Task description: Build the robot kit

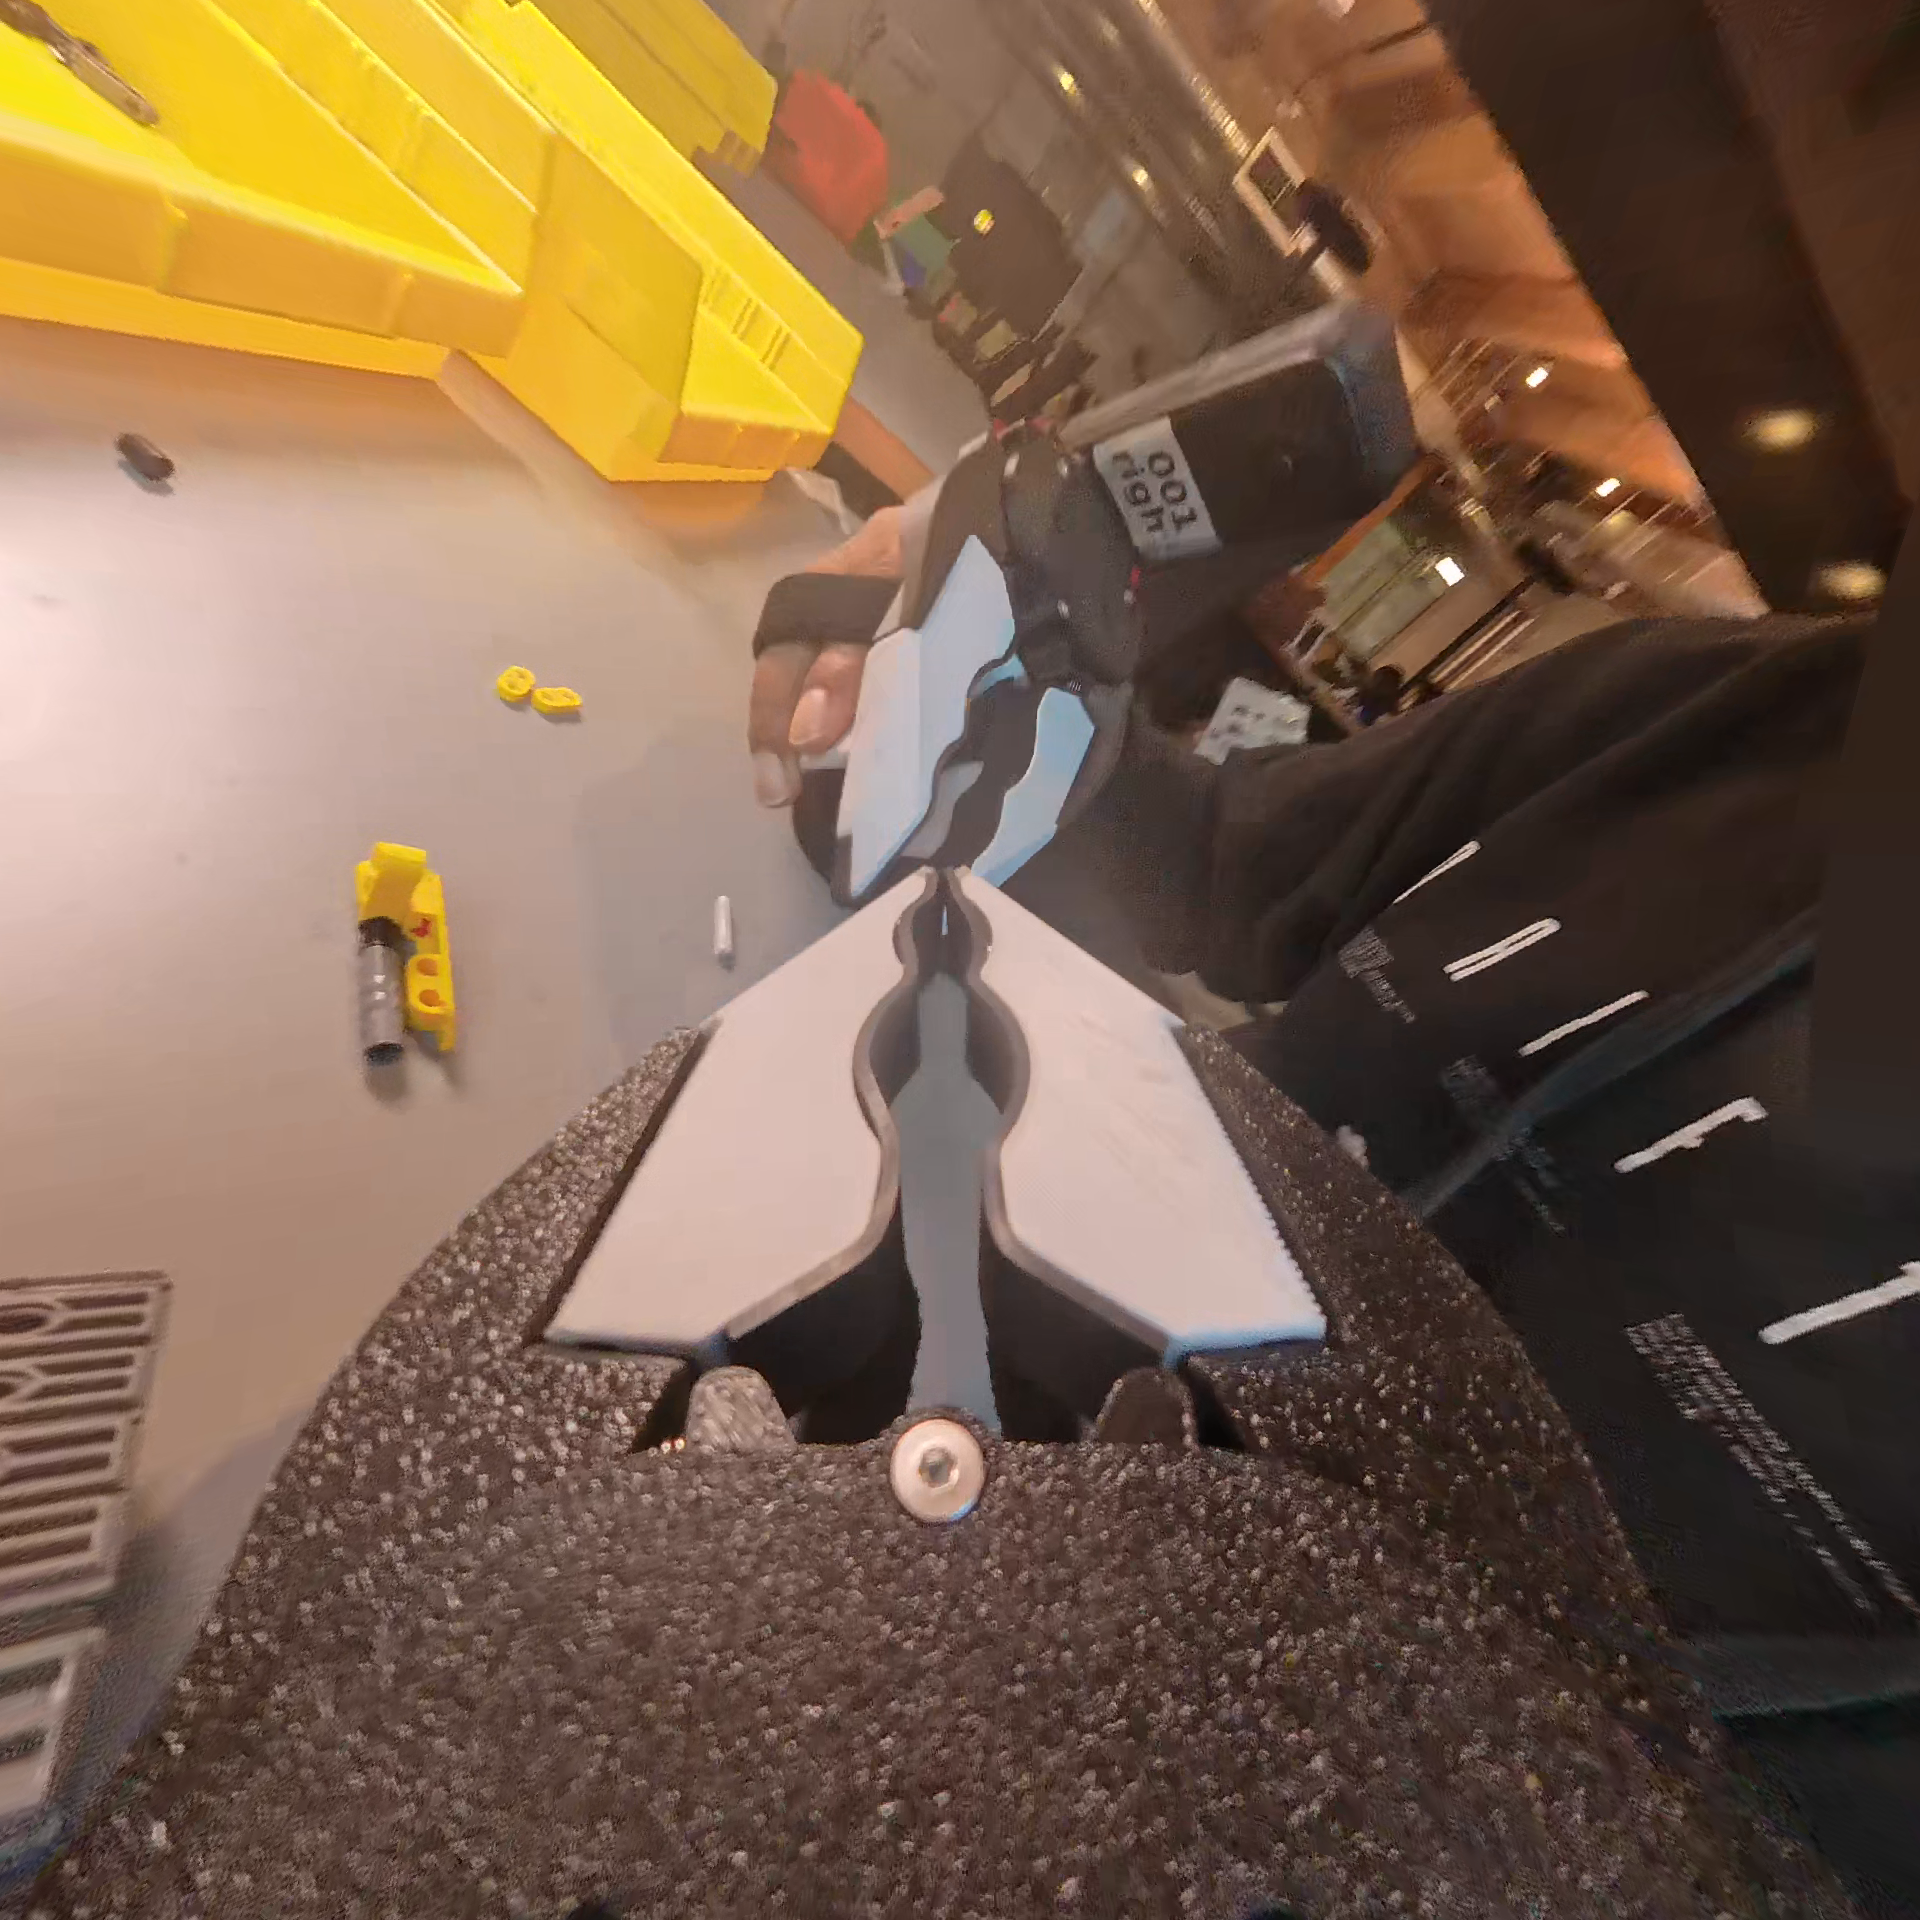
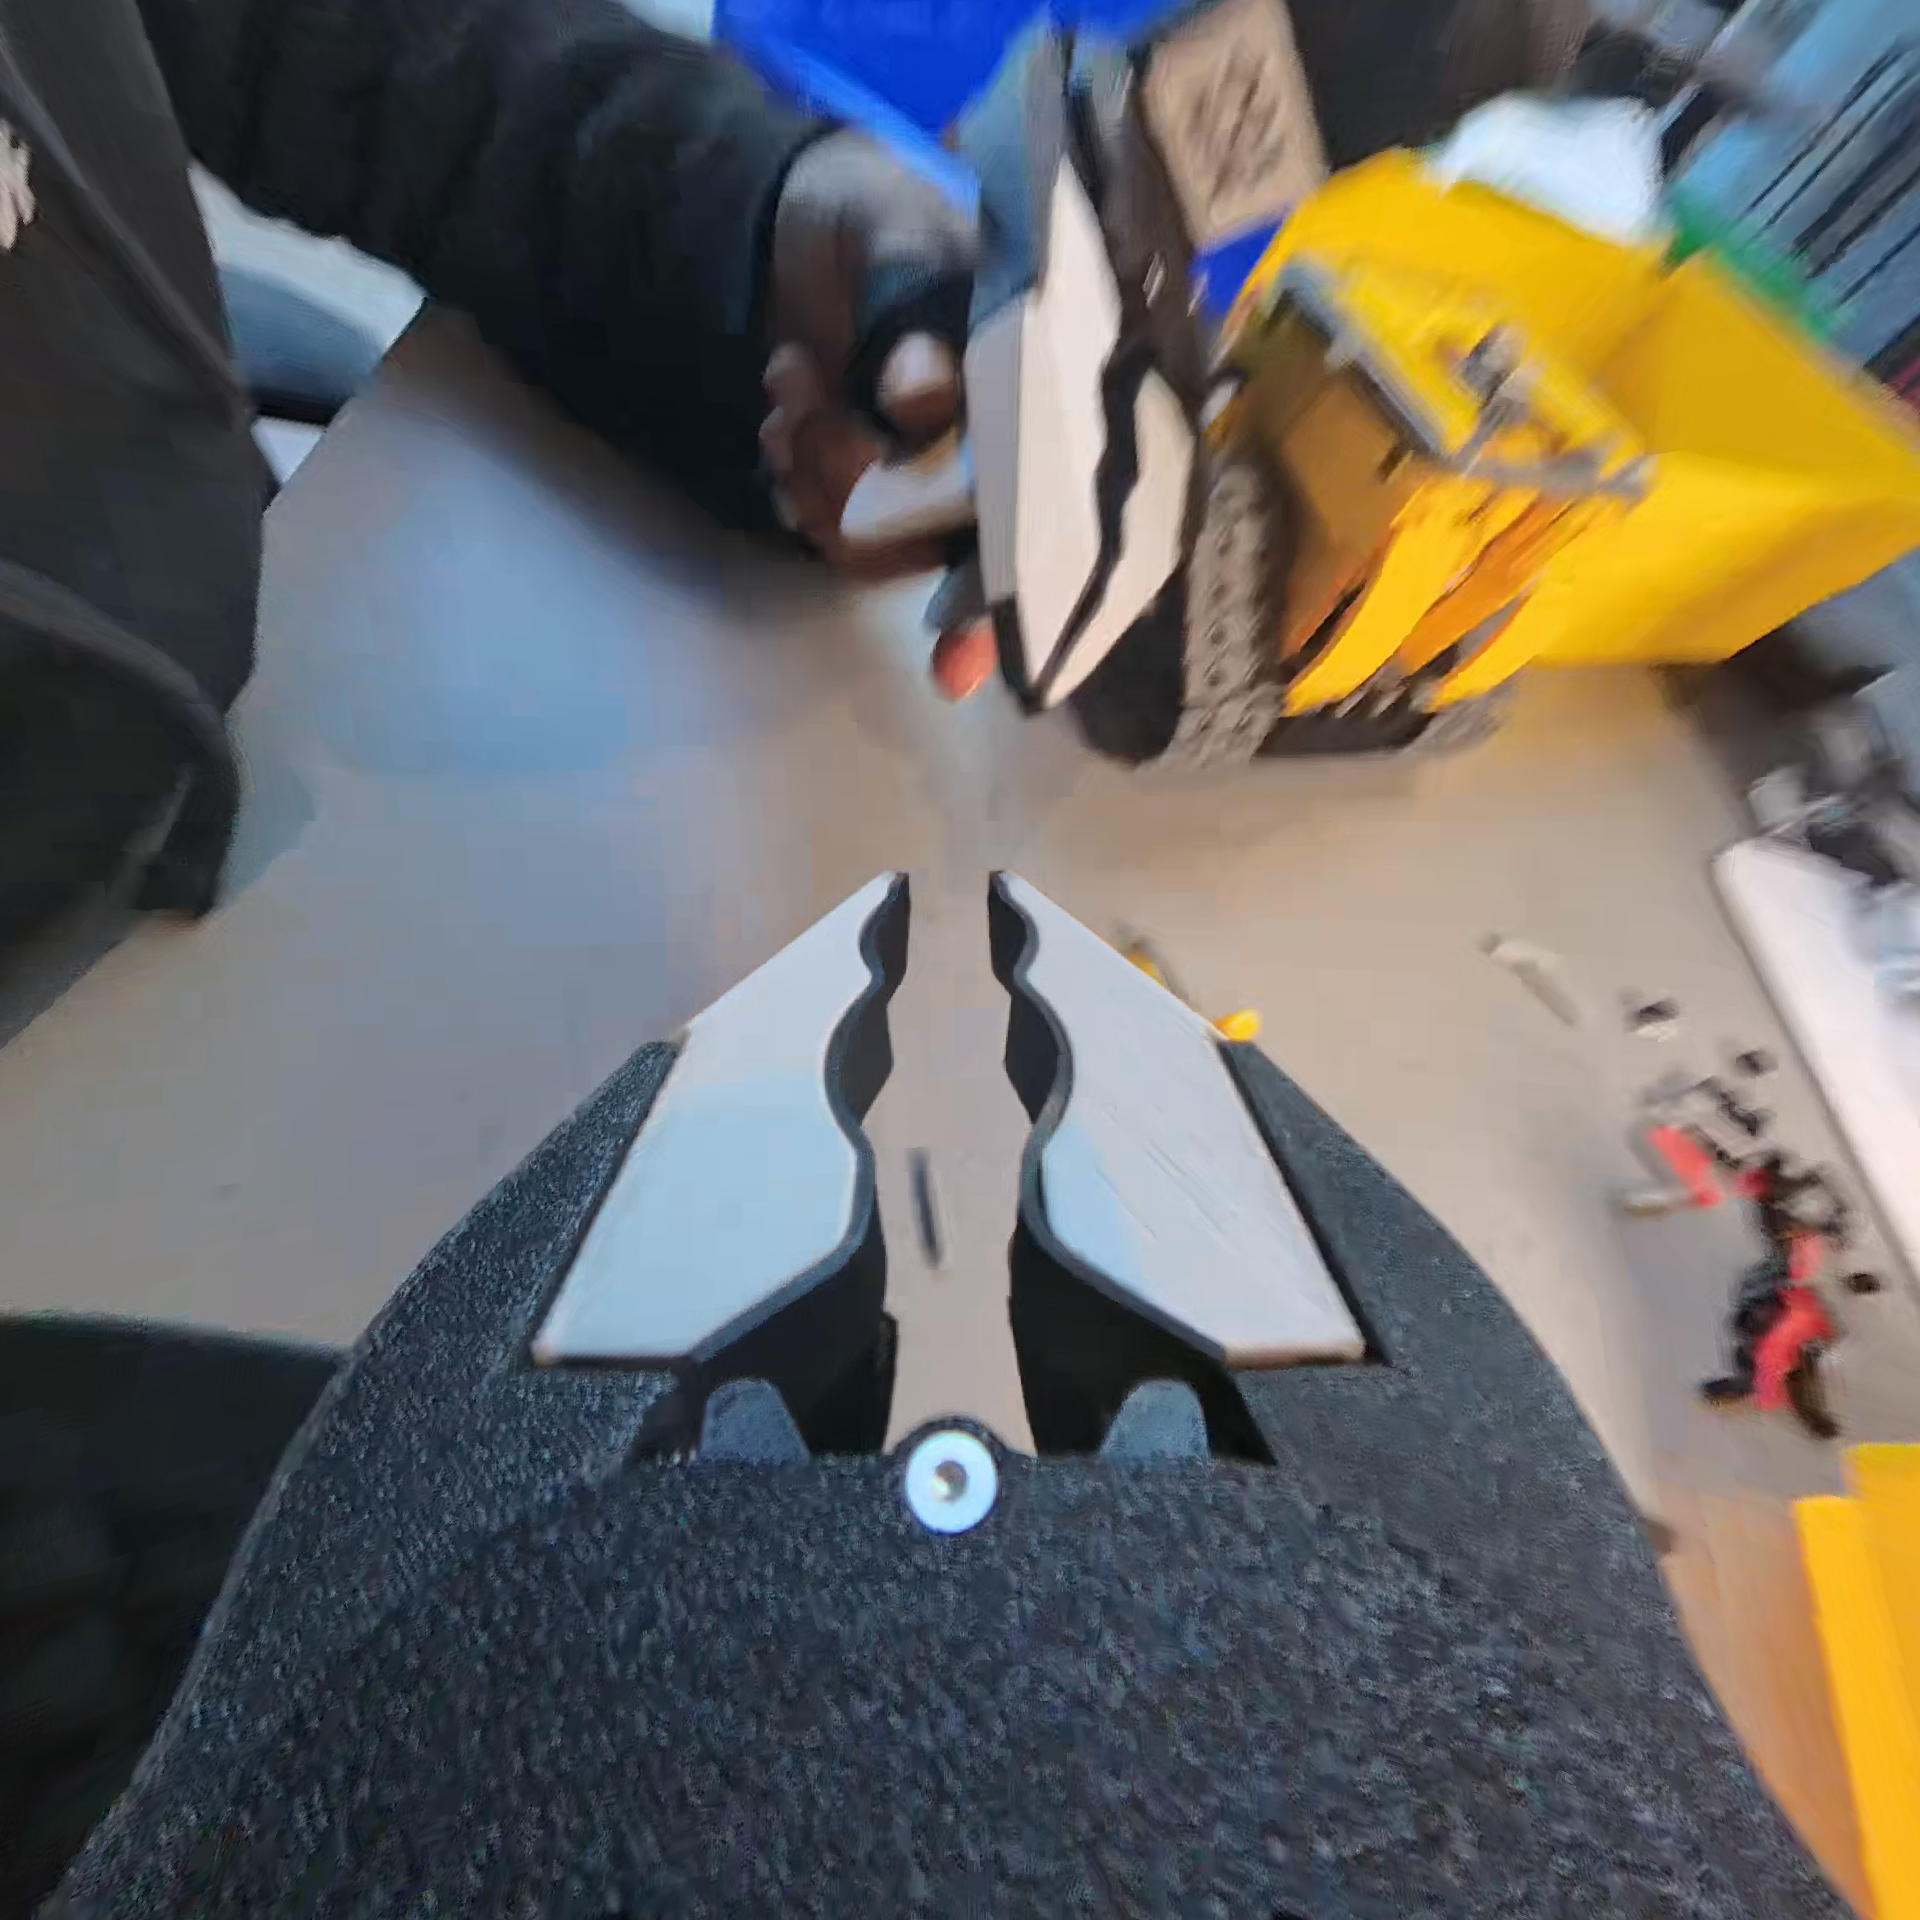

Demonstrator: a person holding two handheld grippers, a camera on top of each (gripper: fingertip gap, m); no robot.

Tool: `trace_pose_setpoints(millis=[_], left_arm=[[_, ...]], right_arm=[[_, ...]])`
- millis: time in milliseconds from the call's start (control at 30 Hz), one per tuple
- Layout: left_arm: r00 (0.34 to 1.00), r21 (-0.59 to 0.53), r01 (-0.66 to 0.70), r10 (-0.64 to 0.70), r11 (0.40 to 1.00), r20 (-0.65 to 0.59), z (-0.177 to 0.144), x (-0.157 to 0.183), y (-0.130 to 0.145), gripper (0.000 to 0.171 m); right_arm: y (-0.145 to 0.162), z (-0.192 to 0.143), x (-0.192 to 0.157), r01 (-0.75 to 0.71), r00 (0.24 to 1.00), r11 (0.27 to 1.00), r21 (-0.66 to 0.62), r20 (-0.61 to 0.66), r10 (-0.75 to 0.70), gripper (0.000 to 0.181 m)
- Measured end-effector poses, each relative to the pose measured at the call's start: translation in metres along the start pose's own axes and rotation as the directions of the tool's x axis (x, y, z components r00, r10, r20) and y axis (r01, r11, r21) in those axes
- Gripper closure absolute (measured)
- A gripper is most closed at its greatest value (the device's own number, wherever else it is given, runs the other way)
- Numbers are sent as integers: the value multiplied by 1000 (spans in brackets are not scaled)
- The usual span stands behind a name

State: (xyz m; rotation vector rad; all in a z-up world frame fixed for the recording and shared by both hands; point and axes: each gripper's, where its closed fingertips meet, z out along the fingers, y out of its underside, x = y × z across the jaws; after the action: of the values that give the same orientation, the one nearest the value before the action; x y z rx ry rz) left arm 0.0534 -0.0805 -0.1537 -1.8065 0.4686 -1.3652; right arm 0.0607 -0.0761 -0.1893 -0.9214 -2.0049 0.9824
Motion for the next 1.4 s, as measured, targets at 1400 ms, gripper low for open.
trace_pose_setpoints(millis=[1400], left_arm=[[999, 131, -17, 22, 991, -34, -11, 9, -20, 156]], right_arm=[[-51, -33, 41, -921, 386, 314, 229, 639, 666, 176]])
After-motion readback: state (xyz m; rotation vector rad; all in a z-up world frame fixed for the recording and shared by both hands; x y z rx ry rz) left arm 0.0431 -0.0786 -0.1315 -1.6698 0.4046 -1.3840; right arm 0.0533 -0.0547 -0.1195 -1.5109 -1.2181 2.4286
